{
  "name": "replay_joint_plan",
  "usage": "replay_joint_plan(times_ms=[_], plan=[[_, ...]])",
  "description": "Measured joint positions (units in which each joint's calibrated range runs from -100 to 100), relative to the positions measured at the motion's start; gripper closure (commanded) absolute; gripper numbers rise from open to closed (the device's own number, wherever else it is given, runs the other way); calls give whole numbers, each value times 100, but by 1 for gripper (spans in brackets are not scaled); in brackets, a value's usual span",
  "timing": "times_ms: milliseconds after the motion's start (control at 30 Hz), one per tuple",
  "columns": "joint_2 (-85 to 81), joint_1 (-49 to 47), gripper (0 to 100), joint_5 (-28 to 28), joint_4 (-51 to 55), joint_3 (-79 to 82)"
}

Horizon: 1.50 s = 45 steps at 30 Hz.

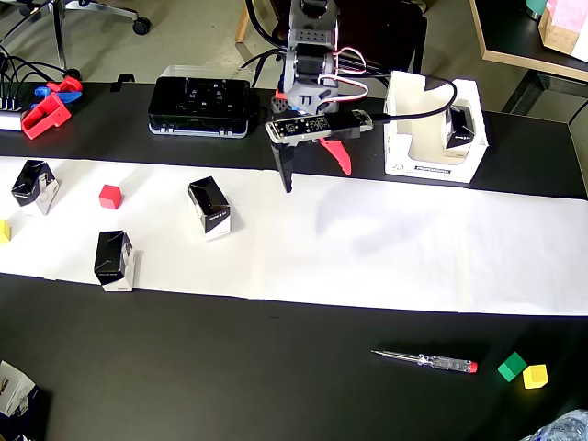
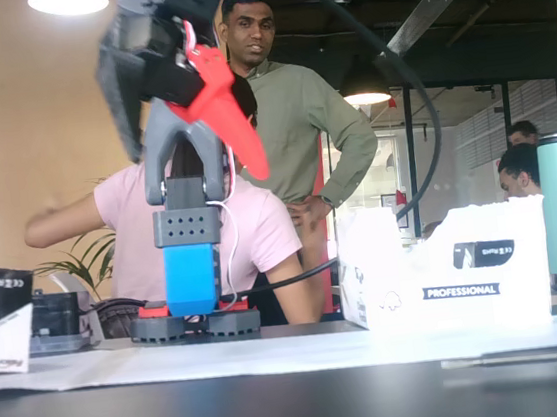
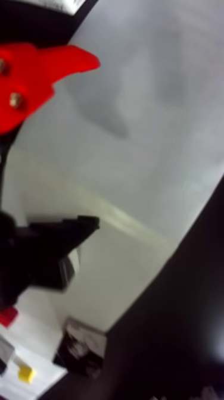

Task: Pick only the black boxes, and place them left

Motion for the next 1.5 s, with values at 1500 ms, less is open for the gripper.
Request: replay_joint_plan(times_ms=[1500], plan=[[2551,2067,53,1519,659,-1500]])
